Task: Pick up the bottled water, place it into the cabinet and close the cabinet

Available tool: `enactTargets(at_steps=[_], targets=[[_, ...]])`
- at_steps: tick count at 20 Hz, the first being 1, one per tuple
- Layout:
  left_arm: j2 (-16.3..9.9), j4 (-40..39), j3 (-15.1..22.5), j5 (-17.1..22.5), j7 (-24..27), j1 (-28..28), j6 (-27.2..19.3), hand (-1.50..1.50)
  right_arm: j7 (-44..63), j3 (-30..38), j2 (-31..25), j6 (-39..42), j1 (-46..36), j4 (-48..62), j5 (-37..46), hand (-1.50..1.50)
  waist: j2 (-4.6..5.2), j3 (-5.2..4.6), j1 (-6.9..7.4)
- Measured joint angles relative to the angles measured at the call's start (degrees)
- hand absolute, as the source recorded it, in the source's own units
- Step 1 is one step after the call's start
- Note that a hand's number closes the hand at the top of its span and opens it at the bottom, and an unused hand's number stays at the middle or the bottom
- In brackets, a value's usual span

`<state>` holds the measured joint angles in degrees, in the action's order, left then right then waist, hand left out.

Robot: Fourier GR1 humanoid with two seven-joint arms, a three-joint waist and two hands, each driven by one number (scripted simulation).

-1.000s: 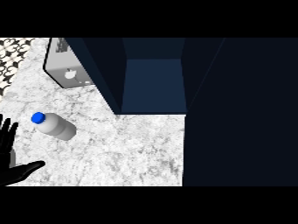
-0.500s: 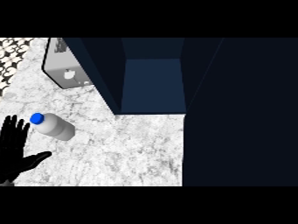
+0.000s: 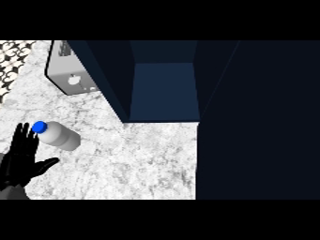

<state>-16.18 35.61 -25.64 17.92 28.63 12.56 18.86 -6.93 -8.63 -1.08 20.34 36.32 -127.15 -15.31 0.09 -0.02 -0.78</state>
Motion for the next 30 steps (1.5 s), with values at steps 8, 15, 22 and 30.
enactTargets(at_steps=[8,15,22,30], targets=[[-0.9,-13.9,0.5,-2.3,8.8,6.0,1.4,-1.5,-2.2,-0.5,-0.3,1.4,2.1,-0.1,1.1,-1.5,0.08,-0.07,-0.27],[-1.9,-22.0,-0.1,-2.5,11.6,10.1,4.1,-1.5,-1.2,-0.4,-0.2,0.3,-0.2,0.9,0.9,-1.5,0.25,-0.13,-0.46],[-1.8,-24.7,-0.9,-1.3,9.8,12.3,8.0,-1.5,1.2,-0.1,-0.4,-0.7,-2.6,0.2,-0.3,-1.5,0.37,-0.17,-0.58],[-0.5,-25.7,-1.1,-0.6,8.2,14.0,10.5,-1.5,1.0,0.4,-1.1,0.3,-1.6,0.5,-1.6,-1.5,0.43,-0.19,-0.92]])
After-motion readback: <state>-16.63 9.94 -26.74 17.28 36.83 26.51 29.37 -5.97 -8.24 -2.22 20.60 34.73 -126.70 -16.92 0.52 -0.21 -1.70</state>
